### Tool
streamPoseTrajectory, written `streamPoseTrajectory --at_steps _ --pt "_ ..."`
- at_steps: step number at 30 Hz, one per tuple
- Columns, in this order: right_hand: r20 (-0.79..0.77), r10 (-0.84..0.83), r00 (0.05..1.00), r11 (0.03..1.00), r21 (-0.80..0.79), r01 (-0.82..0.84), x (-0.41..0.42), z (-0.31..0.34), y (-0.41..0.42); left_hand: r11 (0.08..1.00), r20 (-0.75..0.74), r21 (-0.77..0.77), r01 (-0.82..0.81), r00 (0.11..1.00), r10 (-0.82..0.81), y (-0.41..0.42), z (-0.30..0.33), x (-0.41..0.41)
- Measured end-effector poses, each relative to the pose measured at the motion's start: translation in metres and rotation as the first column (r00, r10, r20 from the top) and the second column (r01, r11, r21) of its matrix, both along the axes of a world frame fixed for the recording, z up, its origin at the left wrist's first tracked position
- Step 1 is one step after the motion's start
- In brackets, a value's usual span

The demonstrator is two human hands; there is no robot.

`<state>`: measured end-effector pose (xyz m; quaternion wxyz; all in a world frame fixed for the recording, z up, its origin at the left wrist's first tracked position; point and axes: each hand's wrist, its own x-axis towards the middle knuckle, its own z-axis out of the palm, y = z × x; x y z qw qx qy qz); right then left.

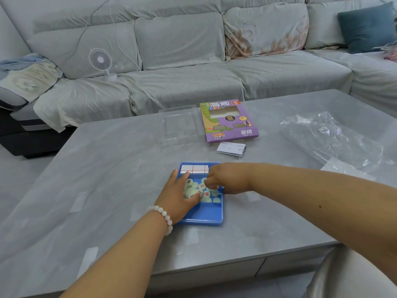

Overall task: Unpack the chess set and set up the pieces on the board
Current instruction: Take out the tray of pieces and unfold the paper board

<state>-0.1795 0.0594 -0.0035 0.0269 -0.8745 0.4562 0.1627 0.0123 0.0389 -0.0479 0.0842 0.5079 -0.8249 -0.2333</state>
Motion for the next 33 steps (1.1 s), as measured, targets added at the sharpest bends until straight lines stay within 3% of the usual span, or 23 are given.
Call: streamPoseTrajectory --at_steps 3,7,9,11,13,15,18,21,25,29,31,33 --pt "0.068 -0.027 0.997 1.0 -0.013 0.028 -0.005 -0.002 0.003 1.0 -0.006 0.011 -0.005 1.0 0.005 -0.001 0.0 0.0" --pt "0.273 -0.265 0.925 0.964 0.07 0.255 -0.014 -0.005 0.011 1.0 -0.005 0.027 -0.007 1.0 0.007 0.0 0.001 0.0" --pt "0.416 -0.448 0.791 0.894 0.18 0.411 -0.017 -0.005 0.014 0.999 0.022 0.03 -0.012 1.0 0.011 0.0 0.003 -0.001" --pt "0.571 -0.647 0.505 0.756 0.39 0.526 -0.015 -0.009 0.021 0.999 0.116 0.011 -0.033 0.993 0.032 0.001 0.008 -0.005" --pt "0.609 -0.75 0.259 0.623 0.519 0.585 -0.008 -0.017 0.026 0.996 0.265 -0.015 -0.089 0.96 0.089 0.007 0.014 -0.017" --pt "0.581 -0.797 0.163 0.523 0.53 0.668 0.002 -0.027 0.029 0.984 0.348 0.047 -0.17 0.927 0.143 0.018 0.019 -0.031" --pt "0.597 -0.796 0.101 0.452 0.475 0.755 0.008 -0.034 0.027 0.957 0.376 0.137 -0.254 0.907 0.187 0.03 0.022 -0.045" --pt "0.591 -0.805 -0.055 0.383 0.588 0.712 0.007 -0.03 0.025 0.943 0.406 0.16 -0.293 0.89 0.208 0.037 0.026 -0.049" --pt "0.576 -0.802 -0.159 0.337 0.656 0.675 0.002 -0.028 0.028 0.94 0.422 0.153 -0.306 0.88 0.218 0.045 0.028 -0.059" --pt "0.543 -0.767 -0.341 0.281 0.763 0.582 -0.001 -0.029 0.034 0.937 0.327 0.204 -0.283 0.922 0.207 0.036 0.035 -0.054" --pt "0.541 -0.758 -0.364 0.272 0.77 0.577 0.0 -0.028 0.034 0.909 0.105 0.332 -0.254 0.967 0.231 0.03 0.045 -0.045" --pt "0.552 -0.757 -0.35 0.267 0.75 0.605 0.002 -0.028 0.031 0.843 -0.235 0.512 -0.165 0.917 0.322 0.027 0.059 -0.025"
